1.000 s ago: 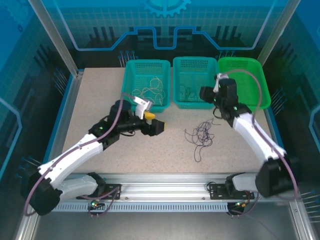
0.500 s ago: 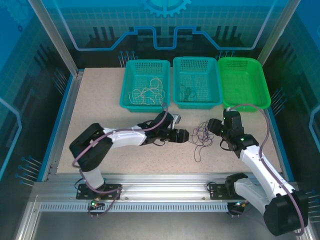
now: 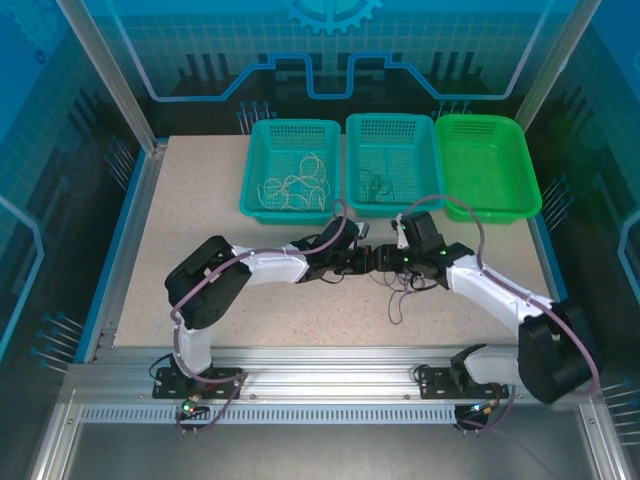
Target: Untangle the cables
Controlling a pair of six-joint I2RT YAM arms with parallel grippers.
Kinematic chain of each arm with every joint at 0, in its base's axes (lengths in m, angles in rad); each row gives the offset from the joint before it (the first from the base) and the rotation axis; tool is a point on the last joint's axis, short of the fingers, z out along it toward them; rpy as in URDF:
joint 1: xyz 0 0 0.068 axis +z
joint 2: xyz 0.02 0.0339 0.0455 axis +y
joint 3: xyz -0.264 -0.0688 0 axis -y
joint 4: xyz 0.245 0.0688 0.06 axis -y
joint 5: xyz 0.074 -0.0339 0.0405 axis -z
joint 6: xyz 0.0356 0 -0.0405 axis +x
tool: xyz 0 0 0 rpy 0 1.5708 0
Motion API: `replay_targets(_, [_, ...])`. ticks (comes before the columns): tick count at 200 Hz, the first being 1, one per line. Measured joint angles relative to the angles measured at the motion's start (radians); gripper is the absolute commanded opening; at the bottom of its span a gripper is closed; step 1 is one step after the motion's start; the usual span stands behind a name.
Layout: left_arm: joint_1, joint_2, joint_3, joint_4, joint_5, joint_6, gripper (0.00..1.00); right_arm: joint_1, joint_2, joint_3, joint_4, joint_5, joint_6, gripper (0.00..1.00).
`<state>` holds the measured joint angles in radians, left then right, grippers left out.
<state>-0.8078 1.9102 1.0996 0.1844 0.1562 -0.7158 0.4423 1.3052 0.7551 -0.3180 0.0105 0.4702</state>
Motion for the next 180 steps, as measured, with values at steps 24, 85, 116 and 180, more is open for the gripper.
replay_targets(24, [0.012,-0.091,-0.066,-0.006,0.001,0.016,0.0,0.014,0.087,0.013,0.031,0.116,0.031,0.4])
replay_targets(85, [0.07,-0.637,-0.181,-0.122,-0.116,0.125,0.0,-0.168,0.115,-0.086,0.084,0.251,0.148,0.03])
replay_targets(116, [0.133,-0.754,-0.188,-0.273,-0.177,0.188,0.0,-0.249,0.099,-0.105,0.138,0.18,0.19,0.11])
replay_targets(180, [0.221,-0.919,-0.198,-0.478,-0.317,0.274,0.0,-0.446,0.061,-0.213,0.162,0.135,0.285,0.34])
